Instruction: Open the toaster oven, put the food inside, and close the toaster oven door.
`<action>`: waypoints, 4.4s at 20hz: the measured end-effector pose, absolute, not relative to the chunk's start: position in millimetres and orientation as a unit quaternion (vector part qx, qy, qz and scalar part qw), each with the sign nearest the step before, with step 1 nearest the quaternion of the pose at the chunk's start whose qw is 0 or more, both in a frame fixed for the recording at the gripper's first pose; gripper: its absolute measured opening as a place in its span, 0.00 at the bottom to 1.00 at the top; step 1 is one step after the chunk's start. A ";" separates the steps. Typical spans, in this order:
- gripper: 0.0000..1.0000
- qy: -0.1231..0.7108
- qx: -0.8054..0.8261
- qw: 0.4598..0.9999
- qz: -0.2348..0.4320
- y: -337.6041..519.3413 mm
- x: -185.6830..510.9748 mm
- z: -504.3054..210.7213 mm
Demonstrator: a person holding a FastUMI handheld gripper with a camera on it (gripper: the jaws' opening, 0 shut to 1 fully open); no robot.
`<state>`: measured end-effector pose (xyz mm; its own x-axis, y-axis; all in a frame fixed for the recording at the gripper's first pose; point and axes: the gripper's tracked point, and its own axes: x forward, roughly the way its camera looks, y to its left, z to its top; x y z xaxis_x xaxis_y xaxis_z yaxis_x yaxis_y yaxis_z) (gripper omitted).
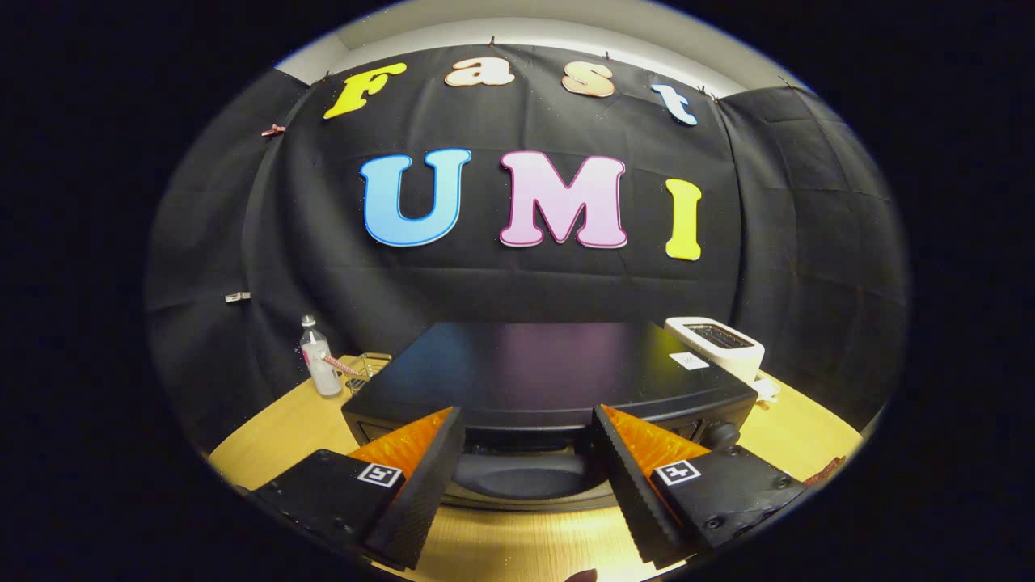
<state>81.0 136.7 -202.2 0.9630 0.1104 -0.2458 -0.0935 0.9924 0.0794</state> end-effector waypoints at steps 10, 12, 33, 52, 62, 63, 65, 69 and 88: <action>0.98 0.133 0.035 0.990 0.043 131.2 42.0 -207.0; 0.98 0.138 0.038 0.989 0.046 130.0 32.4 -211.9; 0.98 0.237 0.019 0.969 0.063 128.2 -45.4 -283.3; 0.98 0.289 0.004 0.949 0.123 133.9 -78.4 -308.1; 0.98 0.184 0.058 0.978 0.084 6.1 -89.0 -205.3; 0.98 0.176 0.059 0.980 0.068 -15.0 -88.0 -201.7; 0.98 0.167 0.057 0.984 0.035 -59.4 -88.4 -201.5; 0.96 0.168 0.067 0.983 -0.024 -132.7 -84.8 -216.0; 0.32 0.278 0.291 0.915 -0.023 -190.8 -42.0 -330.3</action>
<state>-42.0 -190.8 -330.3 0.8446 0.1200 -0.5218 0.2038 0.8293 0.5204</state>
